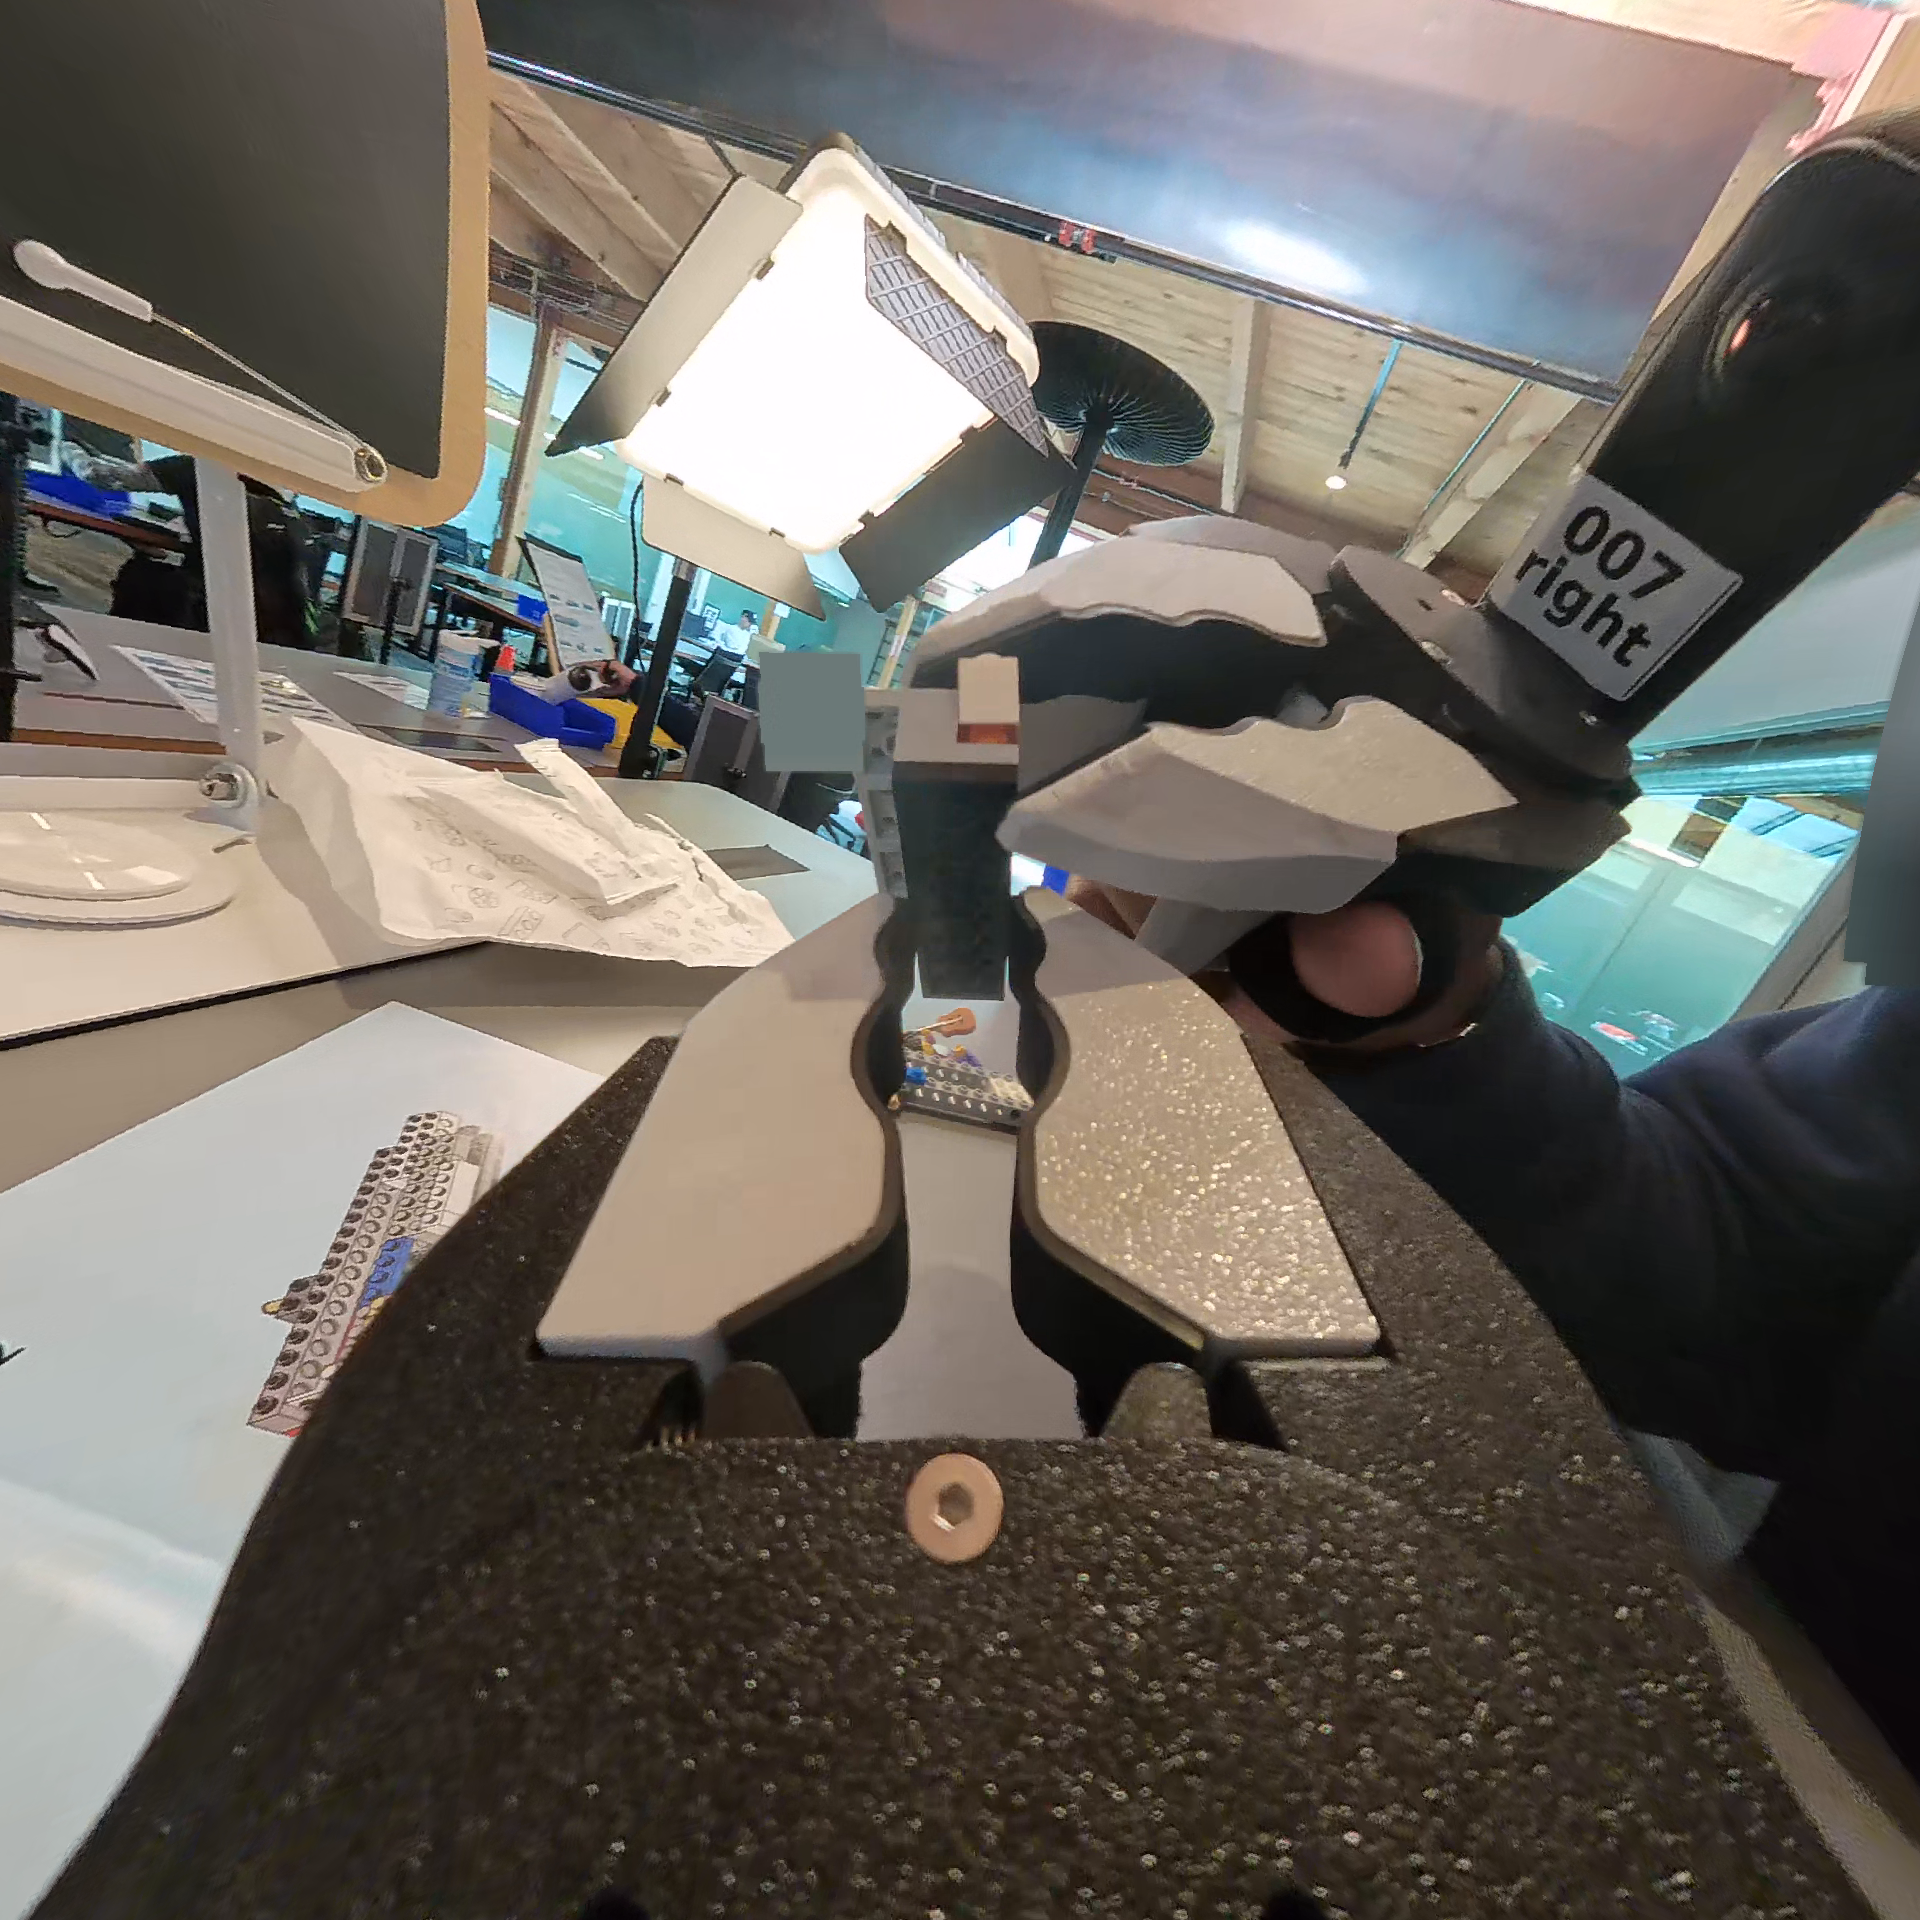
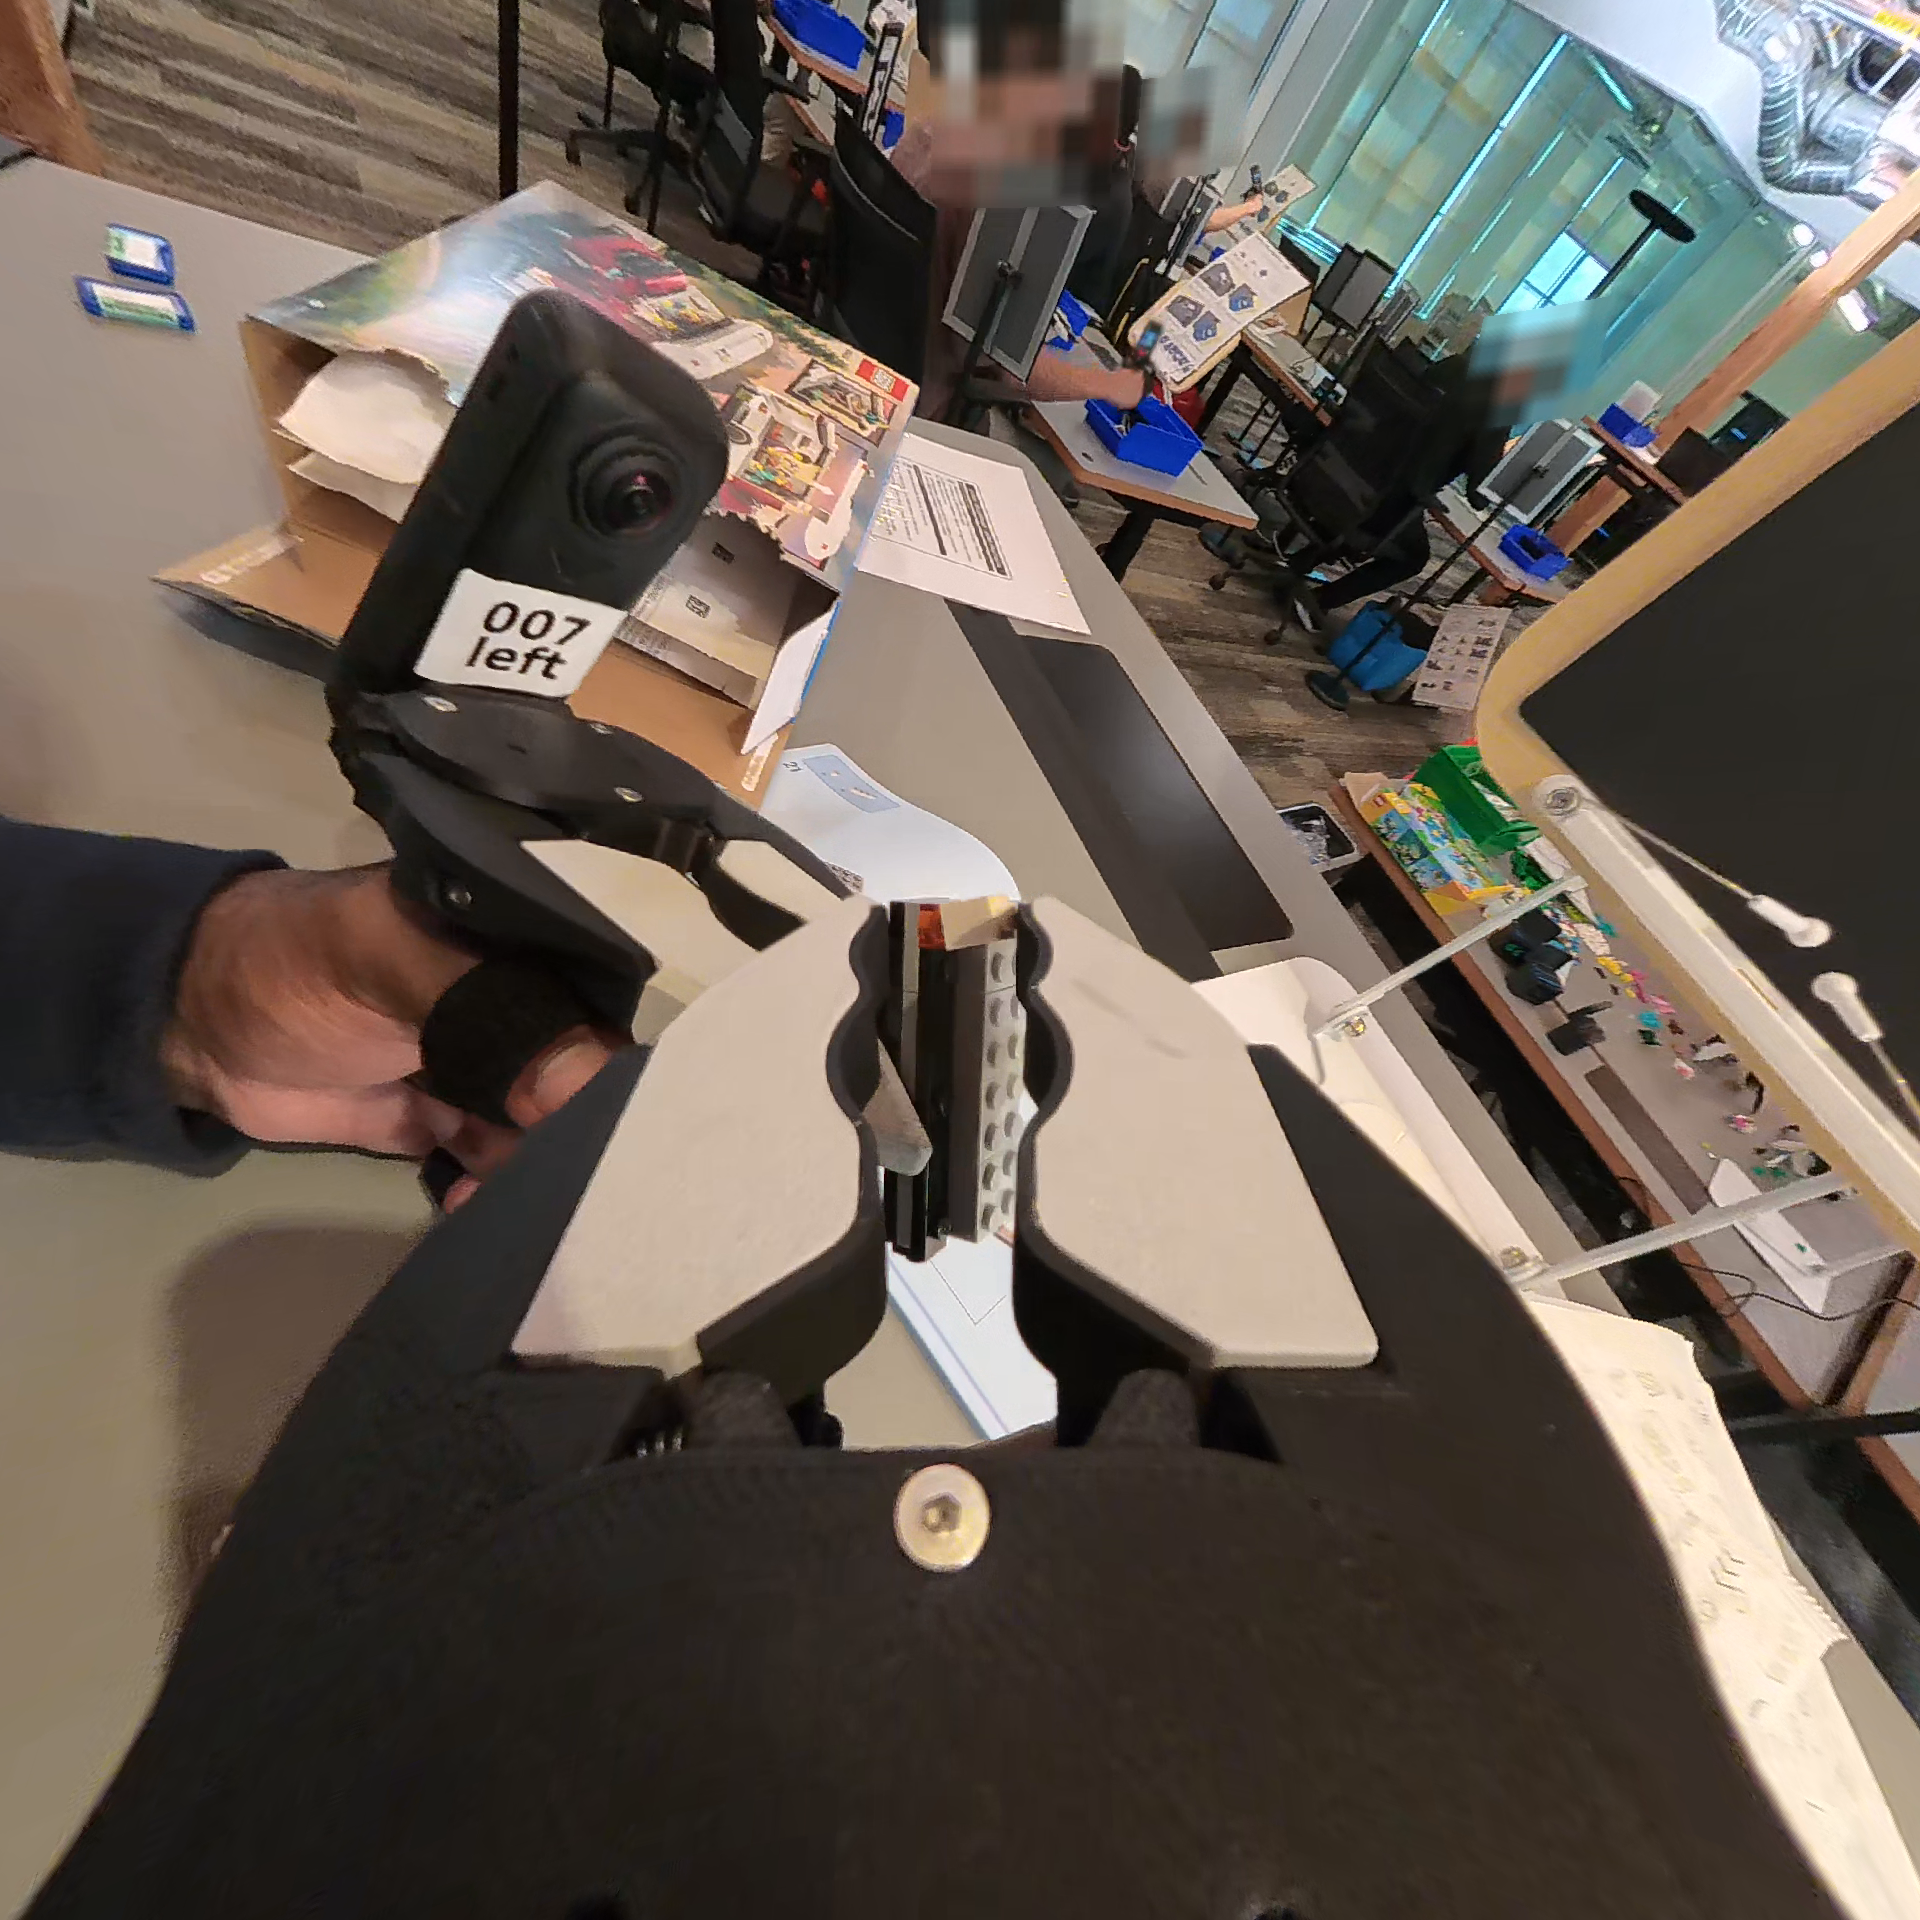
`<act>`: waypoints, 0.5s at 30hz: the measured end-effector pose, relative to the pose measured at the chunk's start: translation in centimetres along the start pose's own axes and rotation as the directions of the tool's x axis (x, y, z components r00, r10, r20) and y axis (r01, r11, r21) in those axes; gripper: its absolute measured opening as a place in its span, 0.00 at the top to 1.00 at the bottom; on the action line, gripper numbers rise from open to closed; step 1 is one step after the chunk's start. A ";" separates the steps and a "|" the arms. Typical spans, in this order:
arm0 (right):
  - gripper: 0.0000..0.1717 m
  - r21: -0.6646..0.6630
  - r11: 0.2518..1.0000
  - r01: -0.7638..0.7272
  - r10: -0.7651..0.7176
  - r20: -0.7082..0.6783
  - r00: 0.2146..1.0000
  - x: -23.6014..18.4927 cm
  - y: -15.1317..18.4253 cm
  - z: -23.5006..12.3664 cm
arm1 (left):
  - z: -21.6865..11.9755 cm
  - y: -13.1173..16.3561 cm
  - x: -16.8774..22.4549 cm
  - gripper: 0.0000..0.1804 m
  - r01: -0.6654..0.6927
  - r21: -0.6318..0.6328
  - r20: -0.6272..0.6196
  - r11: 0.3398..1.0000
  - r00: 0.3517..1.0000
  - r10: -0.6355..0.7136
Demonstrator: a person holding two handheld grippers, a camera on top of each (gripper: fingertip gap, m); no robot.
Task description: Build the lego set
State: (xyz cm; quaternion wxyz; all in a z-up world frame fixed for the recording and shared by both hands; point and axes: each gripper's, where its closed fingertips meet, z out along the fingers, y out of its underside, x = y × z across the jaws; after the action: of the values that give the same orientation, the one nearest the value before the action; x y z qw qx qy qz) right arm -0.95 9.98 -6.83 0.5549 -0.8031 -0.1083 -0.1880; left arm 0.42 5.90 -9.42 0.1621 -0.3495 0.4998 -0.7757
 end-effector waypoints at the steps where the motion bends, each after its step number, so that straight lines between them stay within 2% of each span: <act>1: 0.86 0.000 1.000 0.009 -0.009 -0.007 1.000 0.0 0.0 0.0 | 0.0 0.0 -0.1 0.91 -0.010 -0.001 0.011 1.000 1.000 0.010; 15: 0.86 -0.011 0.997 0.080 -0.081 -0.083 0.993 0.2 0.2 0.6 | -0.2 -0.3 -0.8 0.91 -0.078 0.004 0.092 0.997 0.993 0.077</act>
State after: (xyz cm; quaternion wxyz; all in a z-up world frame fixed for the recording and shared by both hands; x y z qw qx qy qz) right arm -0.59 10.45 -7.08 0.5477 -0.7918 -0.1163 -0.2441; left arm 0.86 6.67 -9.53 0.2161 -0.3645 0.5022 -0.7538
